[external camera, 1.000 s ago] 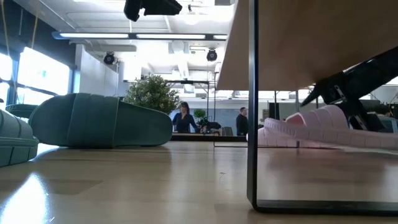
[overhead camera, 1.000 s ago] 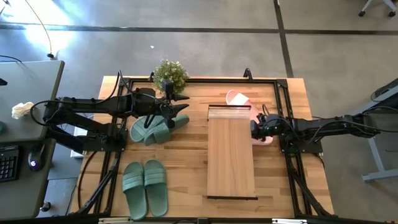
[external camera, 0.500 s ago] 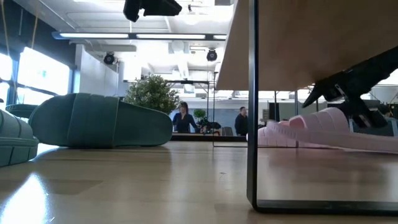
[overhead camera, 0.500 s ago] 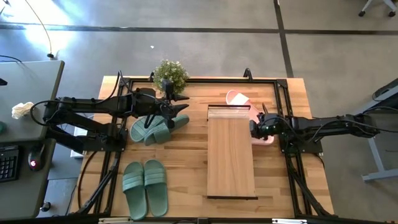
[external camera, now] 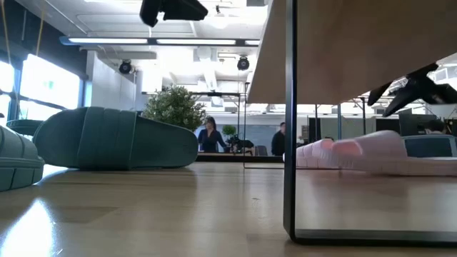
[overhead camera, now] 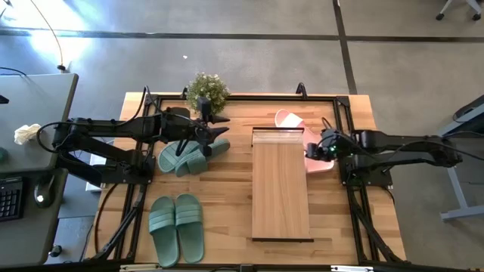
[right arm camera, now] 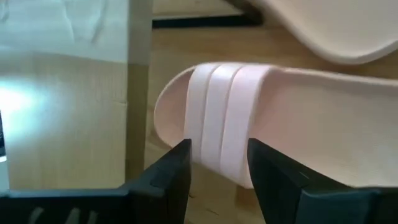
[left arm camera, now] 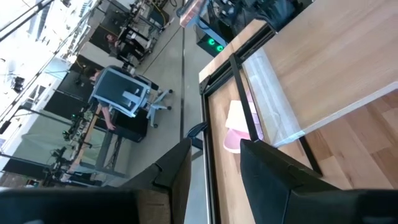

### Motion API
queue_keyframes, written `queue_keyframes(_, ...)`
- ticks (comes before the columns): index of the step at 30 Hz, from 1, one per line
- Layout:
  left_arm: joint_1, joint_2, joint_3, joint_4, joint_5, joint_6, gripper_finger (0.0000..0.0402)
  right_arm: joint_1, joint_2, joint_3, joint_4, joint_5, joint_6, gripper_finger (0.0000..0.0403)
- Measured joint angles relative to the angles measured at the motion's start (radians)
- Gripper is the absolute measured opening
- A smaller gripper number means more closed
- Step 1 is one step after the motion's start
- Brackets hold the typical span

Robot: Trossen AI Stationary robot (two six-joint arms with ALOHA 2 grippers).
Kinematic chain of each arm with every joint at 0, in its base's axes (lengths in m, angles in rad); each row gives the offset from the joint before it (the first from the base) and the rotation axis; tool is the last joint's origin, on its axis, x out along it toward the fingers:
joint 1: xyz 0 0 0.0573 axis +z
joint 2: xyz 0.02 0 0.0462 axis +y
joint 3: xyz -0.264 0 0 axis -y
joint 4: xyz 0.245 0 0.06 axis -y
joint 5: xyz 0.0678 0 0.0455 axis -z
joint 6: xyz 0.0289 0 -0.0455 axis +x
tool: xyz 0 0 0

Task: Pick and place slides into the shelf
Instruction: Put the top pink slipper under the shelf, then adjust the shelf

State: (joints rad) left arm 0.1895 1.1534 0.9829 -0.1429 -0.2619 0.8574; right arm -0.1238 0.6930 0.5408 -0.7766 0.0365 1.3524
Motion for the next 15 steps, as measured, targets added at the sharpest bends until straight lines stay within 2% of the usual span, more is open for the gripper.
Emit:
queue_keyframes(5, 0.000, 0.000, 0.000, -0.065, 0.031, -0.012, 0.0122, 0.000, 0.002, 0.031, -0.038, -0.002, 0.009, 0.0147)
queue_keyframes(9, 0.000, 0.000, 0.000, -0.141, 0.099, -0.077, 0.0122, 0.001, 0.002, 0.118, -0.174, 0.048, -0.011, 0.0140)
queue_keyframes(11, 0.000, 0.000, 0.000, -0.191, 0.186, -0.120, 0.0122, 0.002, 0.002, 0.167, -0.230, 0.057, -0.062, 0.0132)
queue_keyframes(15, -0.002, 0.017, 0.000, -0.321, 0.403, -0.204, 0.0122, 0.042, 0.030, 0.244, -0.311, -0.020, -0.220, 0.0112)
